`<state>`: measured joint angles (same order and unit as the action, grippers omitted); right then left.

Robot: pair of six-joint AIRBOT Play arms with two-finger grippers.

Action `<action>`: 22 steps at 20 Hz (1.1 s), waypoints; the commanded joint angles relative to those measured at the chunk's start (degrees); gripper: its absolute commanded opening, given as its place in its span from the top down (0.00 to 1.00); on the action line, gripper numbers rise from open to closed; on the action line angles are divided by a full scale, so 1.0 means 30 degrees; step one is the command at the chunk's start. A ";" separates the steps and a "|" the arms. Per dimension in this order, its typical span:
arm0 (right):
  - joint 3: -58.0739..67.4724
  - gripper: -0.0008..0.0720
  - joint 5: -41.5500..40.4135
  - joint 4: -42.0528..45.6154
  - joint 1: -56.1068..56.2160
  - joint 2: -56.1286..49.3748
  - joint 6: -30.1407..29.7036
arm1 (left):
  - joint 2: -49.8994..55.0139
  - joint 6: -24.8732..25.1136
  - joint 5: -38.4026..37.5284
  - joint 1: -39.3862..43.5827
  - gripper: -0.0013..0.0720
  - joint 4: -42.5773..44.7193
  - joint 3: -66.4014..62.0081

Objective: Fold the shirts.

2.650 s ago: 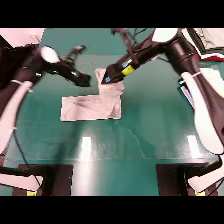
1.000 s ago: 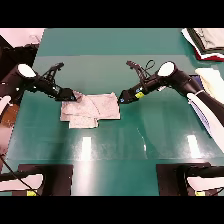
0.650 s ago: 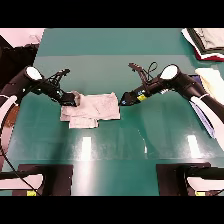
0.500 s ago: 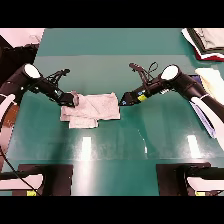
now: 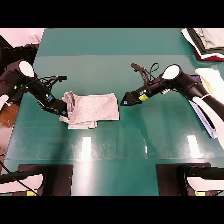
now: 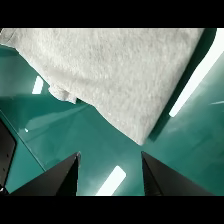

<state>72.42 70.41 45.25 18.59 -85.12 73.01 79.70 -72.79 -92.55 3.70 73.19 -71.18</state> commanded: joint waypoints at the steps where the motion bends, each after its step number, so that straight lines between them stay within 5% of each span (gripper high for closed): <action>1: -0.0044 0.39 0.0277 0.0517 -0.0707 0.0007 0.1093 | -0.0066 -0.0321 0.0962 -0.0015 0.08 0.0051 -0.0029; 3: -0.0597 0.34 -0.1304 0.0255 -0.0794 0.0000 0.1209 | -0.0080 -0.0699 0.2710 -0.0015 0.08 -0.1333 -0.0029; 5: -0.1486 0.06 -0.2368 -0.0102 -0.0678 -0.0357 0.1209 | -0.0080 -0.0699 0.4146 -0.0015 0.08 -0.3024 -0.0029; 9: -0.2630 0.06 -0.3730 -0.4313 -0.0525 -0.2586 -0.0204 | -0.0080 -0.0641 0.6084 -0.0015 0.08 -0.5304 -0.0029; 10: -0.2433 0.06 -0.3949 -0.5355 -0.0313 -0.3279 -0.0648 | -0.0080 -0.0576 0.6288 -0.0015 0.17 -0.5690 -0.0029; 12: -0.1406 0.06 -0.4102 -0.5821 0.0255 -0.4503 -0.0743 | -0.0080 0.0277 0.6586 -0.0015 0.77 -0.6062 -0.0044; 13: -0.0721 0.06 -0.4102 -0.5829 0.0648 -0.5100 -0.0721 | -0.0080 0.0437 0.6688 -0.0015 0.93 -0.6120 -0.0044; 17: 0.1632 0.06 -0.4248 -0.6892 0.2368 -0.7016 -0.0678 | -0.0087 0.0430 0.7133 -0.0015 0.95 -0.6113 -0.0044; 21: 0.2637 0.42 -0.5632 -0.7184 0.3978 -0.7643 -0.0940 | -0.0364 0.0437 0.7206 -0.0015 0.95 -0.6091 -0.0328; 22: 0.2776 0.70 -0.5690 -0.7191 0.4189 -0.7621 -0.1479 | -0.0488 0.0437 0.7213 -0.0015 0.95 -0.6091 -0.0517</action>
<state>78.67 55.24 25.41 28.51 -106.91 70.48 78.89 -71.68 -71.50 3.70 55.11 -71.90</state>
